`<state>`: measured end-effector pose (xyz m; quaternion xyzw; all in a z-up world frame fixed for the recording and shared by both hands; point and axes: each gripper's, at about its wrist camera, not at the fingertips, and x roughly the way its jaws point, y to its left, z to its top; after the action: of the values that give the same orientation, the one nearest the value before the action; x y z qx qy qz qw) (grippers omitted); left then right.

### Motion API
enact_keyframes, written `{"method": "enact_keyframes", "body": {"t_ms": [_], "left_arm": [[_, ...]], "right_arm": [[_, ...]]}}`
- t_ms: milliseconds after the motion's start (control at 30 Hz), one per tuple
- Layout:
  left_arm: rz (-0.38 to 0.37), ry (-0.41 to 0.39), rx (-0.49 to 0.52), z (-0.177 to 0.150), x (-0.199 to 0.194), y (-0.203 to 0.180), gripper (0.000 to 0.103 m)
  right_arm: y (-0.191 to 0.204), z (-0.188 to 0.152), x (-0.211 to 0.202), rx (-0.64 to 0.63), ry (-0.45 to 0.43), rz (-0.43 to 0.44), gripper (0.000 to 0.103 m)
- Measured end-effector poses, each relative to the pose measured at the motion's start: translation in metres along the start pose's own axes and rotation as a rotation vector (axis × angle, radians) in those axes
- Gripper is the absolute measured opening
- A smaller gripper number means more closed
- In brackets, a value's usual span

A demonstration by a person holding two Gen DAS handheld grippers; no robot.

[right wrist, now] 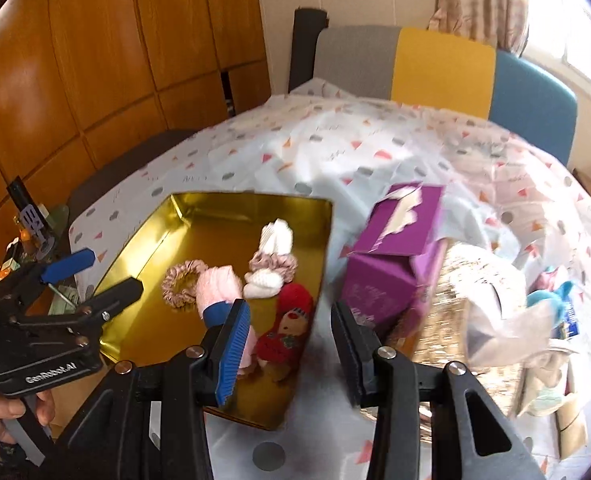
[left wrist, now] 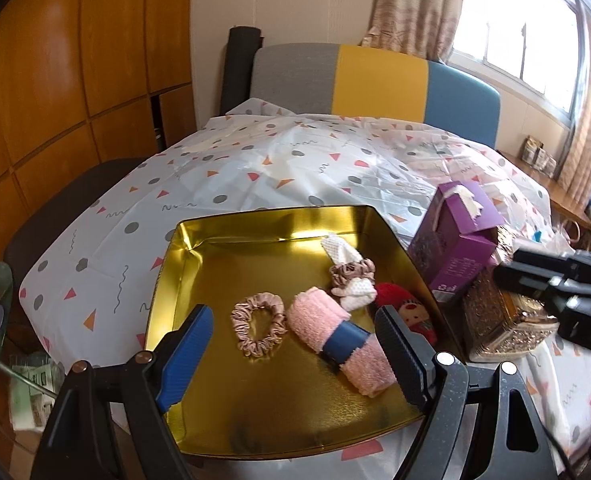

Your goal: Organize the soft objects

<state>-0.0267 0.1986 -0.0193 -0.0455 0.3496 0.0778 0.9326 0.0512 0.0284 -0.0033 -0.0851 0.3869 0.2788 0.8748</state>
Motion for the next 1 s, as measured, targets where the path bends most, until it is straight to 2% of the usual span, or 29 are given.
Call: {"method": "enact_keyframes", "body": {"t_ms": [233,533,900,1000], "left_arm": [[-0.029,-0.01,0.065,0.003,-0.006,-0.022,0.085],[-0.076,-0.024,0.136,0.008,-0.012,-0.055,0.085],[-0.126,-0.022,0.221,0.01,-0.017,-0.095,0.085],[-0.135,-0.021,0.242,0.011,-0.017,-0.104,0.085]], "right_arm": [[-0.046,-0.002,-0.037,0.075,-0.075,-0.076,0.042],[-0.141,-0.019,-0.07,0.263,-0.1,-0.249,0.042],[-0.273,-0.086,-0.088,0.551,-0.079,-0.493,0.042],[-0.3,-0.112,-0.087,0.636,-0.079,-0.517,0.042]]}}
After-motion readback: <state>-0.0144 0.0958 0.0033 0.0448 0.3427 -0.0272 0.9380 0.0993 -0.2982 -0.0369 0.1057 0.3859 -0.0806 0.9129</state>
